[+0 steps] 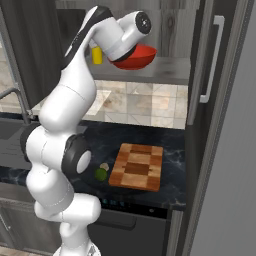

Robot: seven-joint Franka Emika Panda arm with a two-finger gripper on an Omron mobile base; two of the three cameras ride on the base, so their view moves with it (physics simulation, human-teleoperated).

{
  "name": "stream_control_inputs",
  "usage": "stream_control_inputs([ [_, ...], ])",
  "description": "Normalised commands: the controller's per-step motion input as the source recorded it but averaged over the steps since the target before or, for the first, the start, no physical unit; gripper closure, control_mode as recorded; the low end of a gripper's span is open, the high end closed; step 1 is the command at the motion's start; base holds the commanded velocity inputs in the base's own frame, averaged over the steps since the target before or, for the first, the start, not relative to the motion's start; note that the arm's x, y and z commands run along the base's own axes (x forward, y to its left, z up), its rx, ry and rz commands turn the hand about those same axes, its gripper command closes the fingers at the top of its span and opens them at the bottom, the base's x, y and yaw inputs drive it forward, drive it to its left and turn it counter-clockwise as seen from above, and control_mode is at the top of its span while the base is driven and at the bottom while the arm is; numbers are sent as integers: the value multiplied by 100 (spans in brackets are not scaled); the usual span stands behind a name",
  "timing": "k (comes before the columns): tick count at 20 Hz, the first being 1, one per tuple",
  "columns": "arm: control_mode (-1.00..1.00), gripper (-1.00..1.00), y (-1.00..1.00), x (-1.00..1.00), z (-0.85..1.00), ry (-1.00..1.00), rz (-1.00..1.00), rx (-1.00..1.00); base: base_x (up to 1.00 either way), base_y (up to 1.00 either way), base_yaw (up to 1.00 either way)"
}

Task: Open the cabinet. Place the bowl and condiment on the counter. Then place the lime and garlic on the cutting board.

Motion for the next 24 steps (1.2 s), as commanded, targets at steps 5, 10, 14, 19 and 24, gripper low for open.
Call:
stream_control_inputs([
  [5,-100,-100,1,0,-5,-5,0,2,0,0,0],
  [10,-100,-100,2,7,-1,-1,0,2,0,0,0],
  [14,-100,-100,3,20,-1,0,1,2,0,0,0],
  [19,-100,-100,0,22,-2,0,1,2,0,0,0],
  [24,-100,-100,0,19,-5,0,2,2,0,0,0],
])
